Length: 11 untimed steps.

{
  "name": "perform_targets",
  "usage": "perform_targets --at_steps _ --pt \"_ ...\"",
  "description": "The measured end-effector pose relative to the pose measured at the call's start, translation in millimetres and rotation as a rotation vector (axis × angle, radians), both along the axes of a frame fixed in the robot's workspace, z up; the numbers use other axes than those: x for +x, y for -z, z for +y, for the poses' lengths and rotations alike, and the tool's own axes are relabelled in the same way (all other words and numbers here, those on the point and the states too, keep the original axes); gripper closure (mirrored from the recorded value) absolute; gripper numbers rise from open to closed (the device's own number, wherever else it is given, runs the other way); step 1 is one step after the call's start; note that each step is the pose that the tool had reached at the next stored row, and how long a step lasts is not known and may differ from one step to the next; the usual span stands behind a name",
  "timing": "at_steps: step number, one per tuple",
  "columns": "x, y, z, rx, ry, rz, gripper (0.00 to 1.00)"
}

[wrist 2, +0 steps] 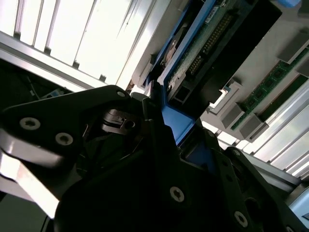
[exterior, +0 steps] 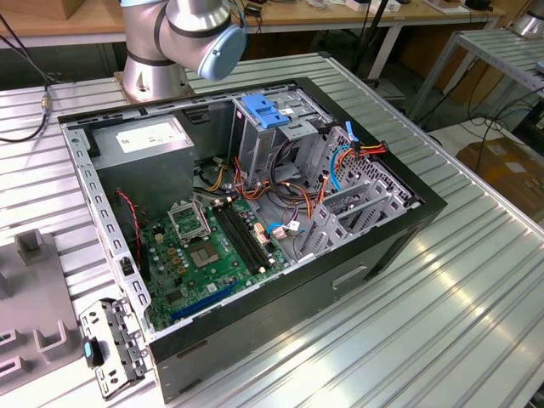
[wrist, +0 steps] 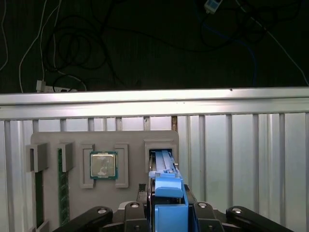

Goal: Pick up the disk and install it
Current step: 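Pick up the disk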

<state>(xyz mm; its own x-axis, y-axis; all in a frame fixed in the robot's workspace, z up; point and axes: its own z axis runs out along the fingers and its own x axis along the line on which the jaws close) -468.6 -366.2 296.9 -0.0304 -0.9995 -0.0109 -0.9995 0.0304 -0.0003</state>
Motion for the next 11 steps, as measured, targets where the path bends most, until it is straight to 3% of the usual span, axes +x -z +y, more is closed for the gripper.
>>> perform_targets --at_steps 5,11 --pt "0.0 -4.0 0.0 0.0 0.0 -0.0001 0.63" --pt "0.0 -15.1 0.0 -0.0005 0.0 0.0 0.63"
